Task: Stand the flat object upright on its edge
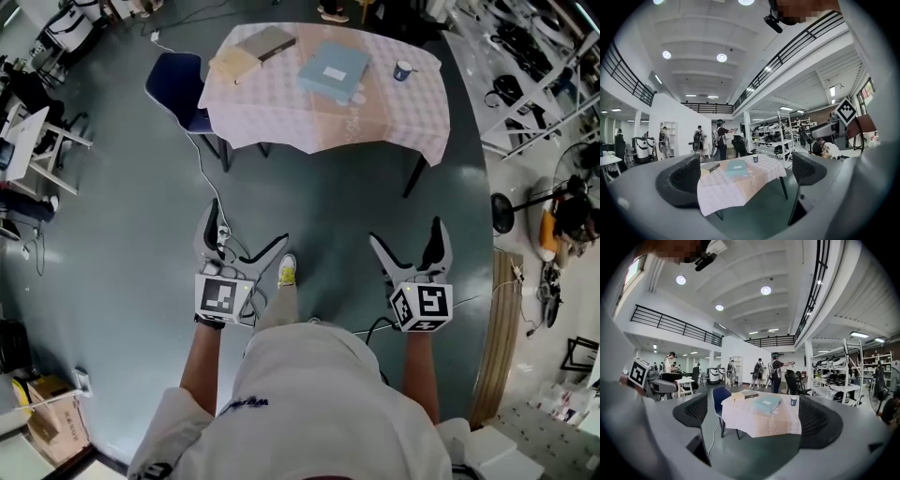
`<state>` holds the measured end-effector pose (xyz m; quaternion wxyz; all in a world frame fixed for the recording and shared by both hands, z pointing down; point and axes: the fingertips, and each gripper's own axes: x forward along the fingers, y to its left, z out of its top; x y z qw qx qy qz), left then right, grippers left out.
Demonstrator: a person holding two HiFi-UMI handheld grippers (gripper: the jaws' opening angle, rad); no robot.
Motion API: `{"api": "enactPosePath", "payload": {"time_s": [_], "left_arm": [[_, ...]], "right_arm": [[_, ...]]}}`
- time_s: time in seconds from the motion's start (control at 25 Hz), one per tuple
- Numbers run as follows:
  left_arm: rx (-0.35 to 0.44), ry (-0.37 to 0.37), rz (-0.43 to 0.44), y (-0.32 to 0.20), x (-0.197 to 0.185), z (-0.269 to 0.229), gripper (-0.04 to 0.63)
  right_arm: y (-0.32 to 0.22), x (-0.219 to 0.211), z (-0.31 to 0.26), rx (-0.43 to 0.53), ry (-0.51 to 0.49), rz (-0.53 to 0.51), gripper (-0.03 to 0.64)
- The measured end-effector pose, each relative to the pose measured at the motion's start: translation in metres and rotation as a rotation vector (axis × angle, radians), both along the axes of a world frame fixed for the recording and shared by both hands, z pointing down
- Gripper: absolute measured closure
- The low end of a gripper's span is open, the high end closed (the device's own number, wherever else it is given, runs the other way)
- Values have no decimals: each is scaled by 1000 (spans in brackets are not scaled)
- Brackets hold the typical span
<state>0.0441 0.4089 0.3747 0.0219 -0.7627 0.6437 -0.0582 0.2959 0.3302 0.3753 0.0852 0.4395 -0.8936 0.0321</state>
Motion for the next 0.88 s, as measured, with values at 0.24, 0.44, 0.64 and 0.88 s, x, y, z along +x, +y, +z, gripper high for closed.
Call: {"api": "enactPosePath", "payload": {"time_s": [0.24, 0.44, 0.64, 0.88], "left_arm": [[7, -1, 27, -60, -50, -3, 6], [3, -13, 73, -101, -83, 2, 6], [3, -2, 116, -129, -103, 9, 8], [3, 21, 151, -160, -111, 12, 9]], "right_arm": [[-49, -39, -5, -2, 14, 46, 25], [-85, -71, -2, -11, 34, 82, 25], [-106, -100, 5, -19, 38, 105, 26], [-124, -108, 14, -43, 46, 143, 29]]}}
